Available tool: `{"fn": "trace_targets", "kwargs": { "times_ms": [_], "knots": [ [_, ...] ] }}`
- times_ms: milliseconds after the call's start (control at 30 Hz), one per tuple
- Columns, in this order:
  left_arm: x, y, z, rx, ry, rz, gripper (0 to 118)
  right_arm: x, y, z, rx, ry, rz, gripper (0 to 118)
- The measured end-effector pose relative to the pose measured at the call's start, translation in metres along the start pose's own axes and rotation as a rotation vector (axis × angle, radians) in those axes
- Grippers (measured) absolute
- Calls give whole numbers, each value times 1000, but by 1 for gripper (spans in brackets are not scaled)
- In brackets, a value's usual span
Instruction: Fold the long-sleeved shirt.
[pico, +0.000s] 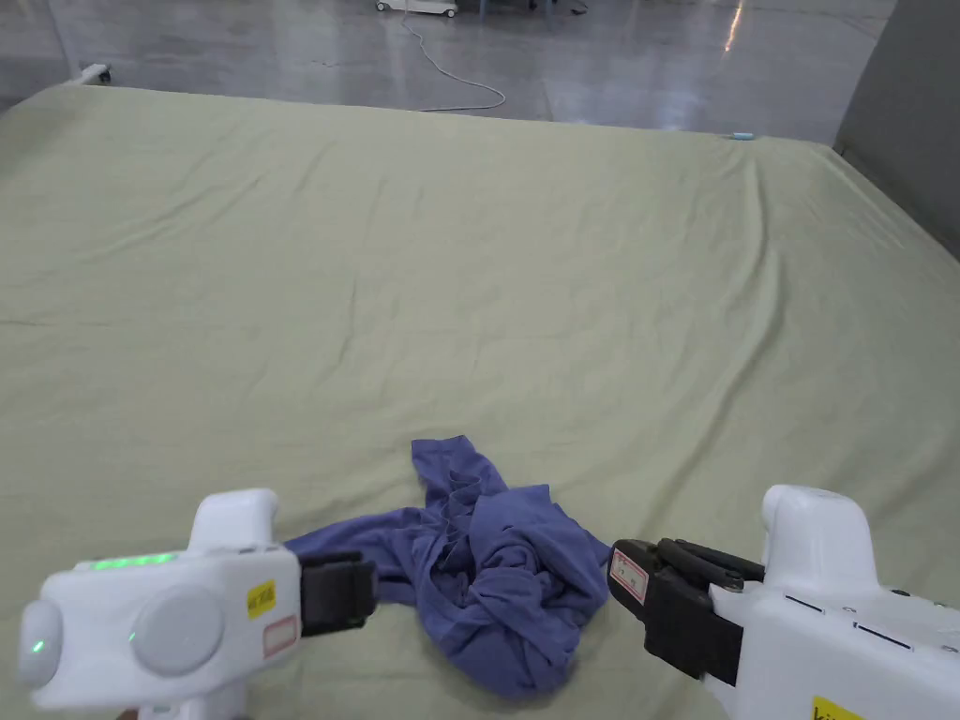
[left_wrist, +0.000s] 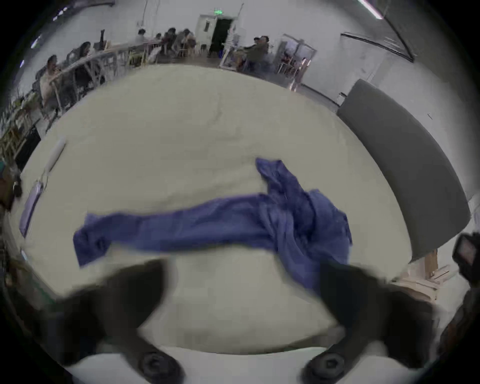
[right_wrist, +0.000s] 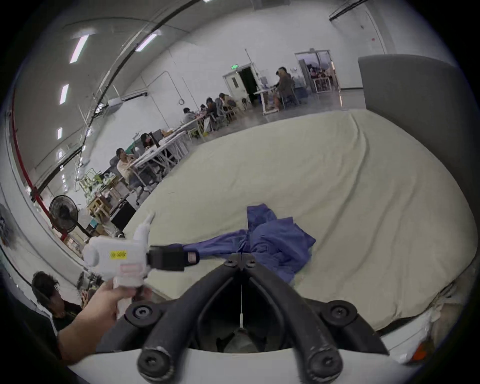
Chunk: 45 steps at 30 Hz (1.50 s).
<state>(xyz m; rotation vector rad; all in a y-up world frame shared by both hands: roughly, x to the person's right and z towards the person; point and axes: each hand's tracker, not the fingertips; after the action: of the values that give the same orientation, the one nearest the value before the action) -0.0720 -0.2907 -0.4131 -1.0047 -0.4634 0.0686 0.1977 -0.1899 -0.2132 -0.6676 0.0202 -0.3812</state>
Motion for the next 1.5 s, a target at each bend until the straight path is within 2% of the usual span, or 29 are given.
{"fn": "trace_targets", "kwargs": {
  "times_ms": [33,67,233,267,300,333,367,400,433,500,533,567,600,633,667,700,733,833,900,967,1000,1033,1067,1200,1267,1333,1500],
  "knots": [
    [2,12,-8,79,5,-29,118,2,1,-3,-7,-6,-11,0],
    [5,25,-20,42,67,-30,118,3,1,-5,-13,-12,-20,0],
    [4,44,-122,-125,195,-102,115,14,2,-16,-60,-69,-34,0],
    [4,41,-137,-192,229,-129,106,16,3,-18,-74,-90,-30,0],
    [5,35,-148,-260,259,-163,87,20,5,-22,-91,-118,-26,0],
    [7,32,-147,-223,248,-193,87,23,7,-25,-103,-144,-24,0],
    [9,36,-130,-165,245,-189,72,26,11,-29,-111,-151,-21,0],
    [11,38,-118,-141,183,-166,24,30,17,-35,-125,-153,-17,0],
    [11,42,-111,-122,134,-118,0,34,23,-42,-137,-150,-12,0],
    [0,42,-89,-102,58,-60,0,41,37,-60,-139,-152,-22,0],
    [-1,43,-84,-105,45,-74,0,46,45,-73,-143,-140,-34,30],
    [-2,42,-80,-103,62,-78,0,50,52,-88,-151,-121,-45,78],
    [-5,42,-75,-98,57,-71,0,55,59,-110,-206,-127,-68,118],
    [-4,45,-73,-95,44,-58,0,61,62,-137,-295,-147,-98,114],
    [-6,45,-71,-104,29,-45,0,63,64,-154,-283,-138,-94,114],
    [-8,45,-68,-111,14,-35,0,70,62,-176,-284,-109,-158,114],
    [-10,45,-66,-111,4,-23,0,74,59,-195,-335,-131,-174,114],
    [-12,43,-61,-116,-11,0,0,80,41,-242,-486,-157,-178,109],
    [-14,40,-59,-121,-22,12,0,84,30,-252,-536,-162,-199,102],
    [-16,39,-57,-122,-39,34,0,86,29,-244,-496,-72,-270,38],
    [-18,38,-54,-123,-46,46,0,84,35,-234,-450,-50,-285,13],
    [-21,38,-49,-122,-53,61,0,81,43,-219,-409,-96,-225,8],
    [-23,39,-43,-115,-65,80,0,78,50,-206,-372,-101,-188,6],
    [-30,58,9,-19,-233,231,0,57,95,-125,-207,18,-135,6],
    [-33,76,43,71,-300,277,0,45,119,-76,-95,4,-40,6],
    [-36,97,86,193,-310,266,0,36,141,-29,2,-41,23,6],
    [-36,143,179,430,-249,232,0,25,188,57,143,-130,66,6]
  ]
}}
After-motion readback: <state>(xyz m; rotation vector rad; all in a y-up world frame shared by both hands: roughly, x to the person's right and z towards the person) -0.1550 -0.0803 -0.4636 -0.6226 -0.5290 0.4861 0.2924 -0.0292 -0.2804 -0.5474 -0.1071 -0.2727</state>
